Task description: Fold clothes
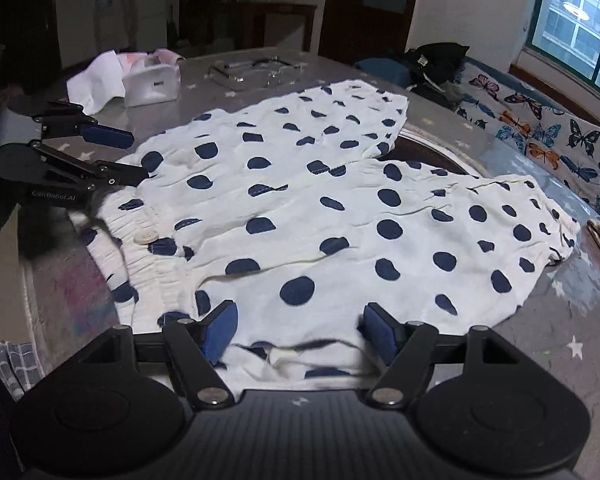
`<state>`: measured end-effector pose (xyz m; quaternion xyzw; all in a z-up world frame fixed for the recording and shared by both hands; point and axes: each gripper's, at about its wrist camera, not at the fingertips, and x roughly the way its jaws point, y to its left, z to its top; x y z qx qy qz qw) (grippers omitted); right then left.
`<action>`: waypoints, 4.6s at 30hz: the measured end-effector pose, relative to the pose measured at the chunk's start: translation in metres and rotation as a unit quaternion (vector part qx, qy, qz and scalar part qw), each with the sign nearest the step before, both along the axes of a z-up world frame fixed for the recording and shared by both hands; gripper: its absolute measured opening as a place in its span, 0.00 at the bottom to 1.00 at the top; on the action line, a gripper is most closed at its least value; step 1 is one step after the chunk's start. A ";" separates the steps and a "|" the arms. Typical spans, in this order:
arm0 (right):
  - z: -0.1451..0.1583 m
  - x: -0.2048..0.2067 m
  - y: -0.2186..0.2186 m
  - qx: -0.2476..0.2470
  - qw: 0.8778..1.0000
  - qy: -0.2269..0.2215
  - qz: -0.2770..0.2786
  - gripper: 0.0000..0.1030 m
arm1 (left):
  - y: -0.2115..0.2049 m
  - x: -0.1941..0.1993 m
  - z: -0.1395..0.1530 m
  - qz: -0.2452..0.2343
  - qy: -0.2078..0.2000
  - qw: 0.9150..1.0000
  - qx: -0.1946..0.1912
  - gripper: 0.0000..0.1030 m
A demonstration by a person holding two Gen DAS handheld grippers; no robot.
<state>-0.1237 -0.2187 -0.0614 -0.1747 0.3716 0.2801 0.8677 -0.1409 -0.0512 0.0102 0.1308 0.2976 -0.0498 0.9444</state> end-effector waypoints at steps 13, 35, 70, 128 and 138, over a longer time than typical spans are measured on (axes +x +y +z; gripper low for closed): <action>0.005 -0.012 0.005 0.012 1.000 -0.008 0.010 0.71 | -0.019 -0.007 0.010 -0.030 -0.013 0.999 0.008 0.66; 0.006 -0.005 -0.038 0.038 0.998 0.027 -0.036 0.61 | -0.068 -0.010 0.032 -0.130 -0.035 0.991 -0.007 0.66; 0.007 -0.001 -0.030 -0.064 0.995 -0.062 -0.045 0.68 | -0.131 -0.034 0.014 -0.295 -0.012 0.955 -0.020 0.43; -0.006 0.018 -0.021 -0.124 0.975 -0.153 -0.101 0.89 | -0.132 -0.049 -0.014 -0.376 0.014 0.926 -0.015 0.23; 0.006 -0.001 -0.034 -0.112 0.986 -0.101 -0.068 0.73 | -0.128 -0.045 -0.006 -0.369 0.017 0.929 -0.021 0.30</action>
